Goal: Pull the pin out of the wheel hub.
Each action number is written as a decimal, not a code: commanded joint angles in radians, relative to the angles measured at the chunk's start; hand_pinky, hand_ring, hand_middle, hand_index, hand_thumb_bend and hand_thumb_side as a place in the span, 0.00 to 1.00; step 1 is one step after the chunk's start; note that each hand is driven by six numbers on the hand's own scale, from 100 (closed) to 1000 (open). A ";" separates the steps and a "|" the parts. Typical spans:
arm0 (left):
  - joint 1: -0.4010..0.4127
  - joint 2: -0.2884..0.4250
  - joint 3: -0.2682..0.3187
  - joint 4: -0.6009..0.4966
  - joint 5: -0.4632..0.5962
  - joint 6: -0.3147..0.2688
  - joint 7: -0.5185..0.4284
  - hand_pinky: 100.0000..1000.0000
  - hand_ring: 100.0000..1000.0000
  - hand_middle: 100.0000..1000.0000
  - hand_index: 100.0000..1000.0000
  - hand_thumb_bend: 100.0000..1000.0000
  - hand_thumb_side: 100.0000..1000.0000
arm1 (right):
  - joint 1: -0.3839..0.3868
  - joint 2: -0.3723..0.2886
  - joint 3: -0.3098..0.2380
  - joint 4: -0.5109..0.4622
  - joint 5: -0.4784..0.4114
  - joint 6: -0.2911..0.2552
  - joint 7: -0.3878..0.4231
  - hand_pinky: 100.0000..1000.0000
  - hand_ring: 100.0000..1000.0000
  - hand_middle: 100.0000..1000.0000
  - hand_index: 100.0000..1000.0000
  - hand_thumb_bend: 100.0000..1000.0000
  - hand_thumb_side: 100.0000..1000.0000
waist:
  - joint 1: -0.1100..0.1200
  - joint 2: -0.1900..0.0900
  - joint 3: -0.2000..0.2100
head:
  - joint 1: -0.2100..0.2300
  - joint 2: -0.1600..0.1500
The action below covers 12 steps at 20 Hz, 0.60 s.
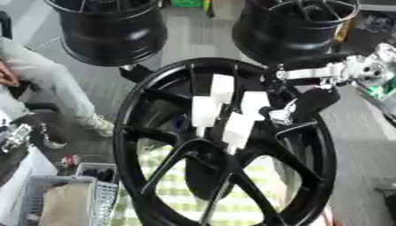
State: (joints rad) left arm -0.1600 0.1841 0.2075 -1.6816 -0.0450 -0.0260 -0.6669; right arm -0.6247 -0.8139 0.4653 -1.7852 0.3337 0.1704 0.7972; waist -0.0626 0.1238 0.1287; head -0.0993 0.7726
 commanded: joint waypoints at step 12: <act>-0.017 0.015 0.002 -0.018 0.002 -0.002 -0.003 0.61 0.56 0.60 0.76 0.00 0.85 | -0.015 0.010 0.004 0.044 0.037 -0.010 -0.002 0.74 0.76 0.79 0.91 0.01 0.47 | 0.006 -0.009 0.000 | -0.002 -0.003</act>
State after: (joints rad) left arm -0.1604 0.1841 0.2074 -1.6816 -0.0450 -0.0260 -0.6673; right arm -0.6245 -0.7909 0.4760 -1.7418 0.3619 0.1630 0.7985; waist -0.0619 0.1240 0.1289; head -0.0999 0.7726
